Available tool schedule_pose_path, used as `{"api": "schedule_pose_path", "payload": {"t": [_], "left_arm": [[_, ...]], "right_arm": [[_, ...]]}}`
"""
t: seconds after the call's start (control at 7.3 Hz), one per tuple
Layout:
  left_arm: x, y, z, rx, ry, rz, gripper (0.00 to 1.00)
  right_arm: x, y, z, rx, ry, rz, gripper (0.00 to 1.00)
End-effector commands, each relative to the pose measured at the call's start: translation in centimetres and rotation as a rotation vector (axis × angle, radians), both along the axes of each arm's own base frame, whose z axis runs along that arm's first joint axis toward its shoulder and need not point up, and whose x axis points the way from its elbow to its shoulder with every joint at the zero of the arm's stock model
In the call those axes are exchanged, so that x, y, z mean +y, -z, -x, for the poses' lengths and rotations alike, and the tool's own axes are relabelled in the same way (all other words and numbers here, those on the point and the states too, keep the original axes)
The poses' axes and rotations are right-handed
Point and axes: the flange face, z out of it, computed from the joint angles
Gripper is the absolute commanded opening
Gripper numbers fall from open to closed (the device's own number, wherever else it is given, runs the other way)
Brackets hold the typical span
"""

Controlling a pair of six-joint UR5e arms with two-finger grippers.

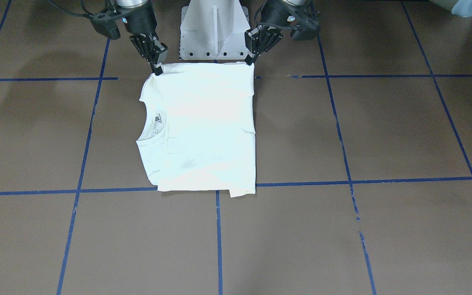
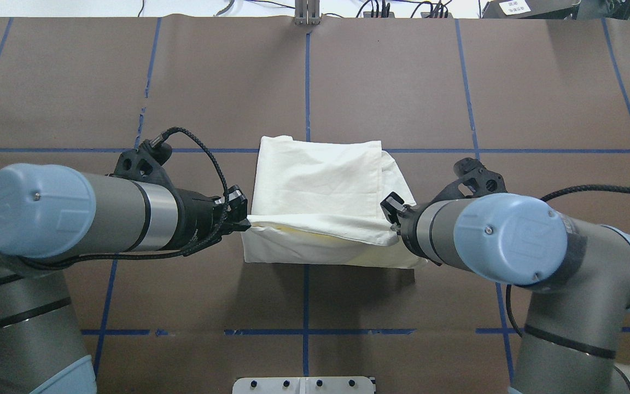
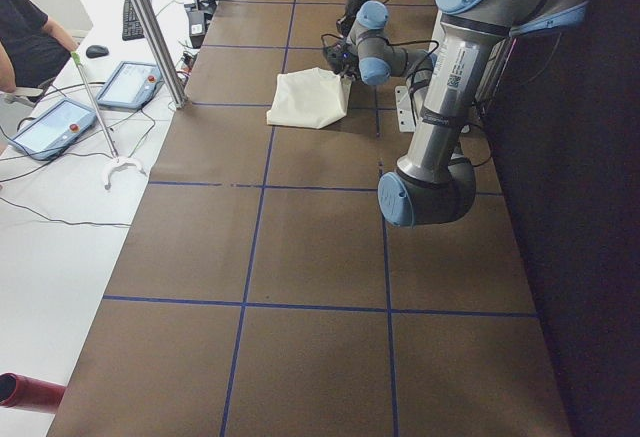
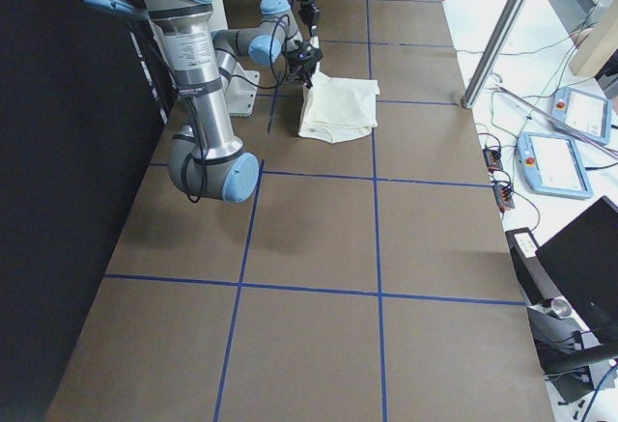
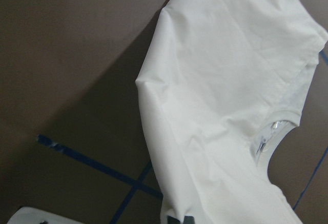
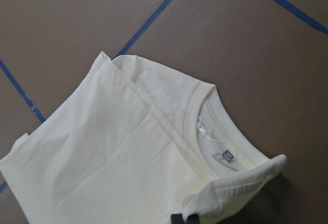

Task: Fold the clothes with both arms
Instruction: 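Lift the near edge with both grippers and fold it over the far half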

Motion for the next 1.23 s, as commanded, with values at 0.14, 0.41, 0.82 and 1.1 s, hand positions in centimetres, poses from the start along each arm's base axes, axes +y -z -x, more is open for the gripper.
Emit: {"api": "schedule_pose_path", "payload": {"t": [0.14, 0.41, 0.82, 1.1], "left_arm": [[-7.1, -1.7, -4.5, -0.09, 0.033, -0.037, 0.0], [-11.5, -5.1, -7.4, -0.091, 0.057, -0.067, 0.0], [-15.6, -7.7, -10.5, -0.119, 0.064, -0.13, 0.0], [-18.1, -10.2, -12.5, -0.133, 0.091, -0.217, 0.0]], "right_arm": [[-8.8, -4.3, 2.4, -0.016, 0.002, 0.026, 0.0], [-11.5, -5.2, 4.6, 0.026, 0.01, 0.024, 0.0], [-14.9, -7.7, 9.3, 0.118, 0.083, -0.017, 0.0], [-17.4, -10.3, 11.1, 0.126, 0.102, -0.046, 0.05]]}}
